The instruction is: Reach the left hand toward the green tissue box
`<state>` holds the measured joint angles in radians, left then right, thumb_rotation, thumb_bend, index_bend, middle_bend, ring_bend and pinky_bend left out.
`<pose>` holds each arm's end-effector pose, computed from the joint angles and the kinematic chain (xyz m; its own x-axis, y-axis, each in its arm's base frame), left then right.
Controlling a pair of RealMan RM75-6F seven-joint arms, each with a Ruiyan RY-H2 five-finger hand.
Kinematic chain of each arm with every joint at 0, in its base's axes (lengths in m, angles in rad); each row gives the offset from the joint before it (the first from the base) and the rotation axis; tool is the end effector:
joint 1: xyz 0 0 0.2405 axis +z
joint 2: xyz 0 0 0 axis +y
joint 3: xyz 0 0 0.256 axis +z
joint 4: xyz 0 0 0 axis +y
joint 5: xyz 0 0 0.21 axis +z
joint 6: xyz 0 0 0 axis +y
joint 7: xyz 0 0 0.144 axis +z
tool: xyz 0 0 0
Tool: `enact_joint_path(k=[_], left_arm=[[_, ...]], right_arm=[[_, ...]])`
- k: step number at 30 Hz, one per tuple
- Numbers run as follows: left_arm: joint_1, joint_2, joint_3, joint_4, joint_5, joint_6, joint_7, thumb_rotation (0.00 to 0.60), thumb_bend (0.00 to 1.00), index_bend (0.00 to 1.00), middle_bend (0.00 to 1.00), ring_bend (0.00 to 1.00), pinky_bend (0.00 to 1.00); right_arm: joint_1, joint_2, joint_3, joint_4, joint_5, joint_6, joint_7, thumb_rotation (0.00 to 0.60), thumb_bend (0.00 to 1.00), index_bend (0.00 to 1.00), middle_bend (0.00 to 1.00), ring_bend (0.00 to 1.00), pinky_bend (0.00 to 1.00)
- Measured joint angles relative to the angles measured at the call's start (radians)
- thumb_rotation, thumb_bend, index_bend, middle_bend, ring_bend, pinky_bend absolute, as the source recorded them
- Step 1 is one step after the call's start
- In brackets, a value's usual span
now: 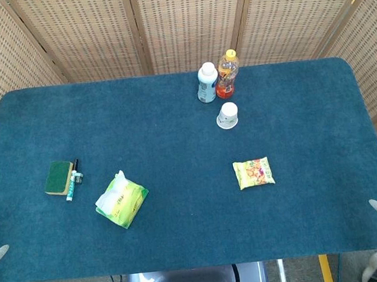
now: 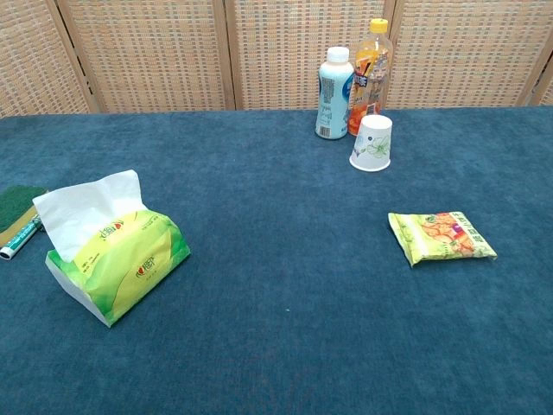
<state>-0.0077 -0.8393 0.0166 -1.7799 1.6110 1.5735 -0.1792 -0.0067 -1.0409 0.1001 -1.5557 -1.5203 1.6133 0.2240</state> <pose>-0.2906 0.1427 0.2252 0.3365 0.0173 0.9415 0.9411 -0.0410 -0.3356 -0.3261 -0.1611 0.2126 0.3130 0.1479 0.9382 -0.9495 0.0252 0.3127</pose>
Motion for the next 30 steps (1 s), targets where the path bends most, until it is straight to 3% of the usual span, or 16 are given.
enact_joint_path(k=[30], left_arm=[[-0.032,-0.005,-0.001,-0.001,-0.014,-0.058,-0.003,0.600,0.09,0.00,0.00,0.00,0.00]], right_arm=[[0.001,0.005,0.000,-0.001,-0.002,-0.002,0.013,0.600,0.00,0.00,0.00,0.00,0.00]])
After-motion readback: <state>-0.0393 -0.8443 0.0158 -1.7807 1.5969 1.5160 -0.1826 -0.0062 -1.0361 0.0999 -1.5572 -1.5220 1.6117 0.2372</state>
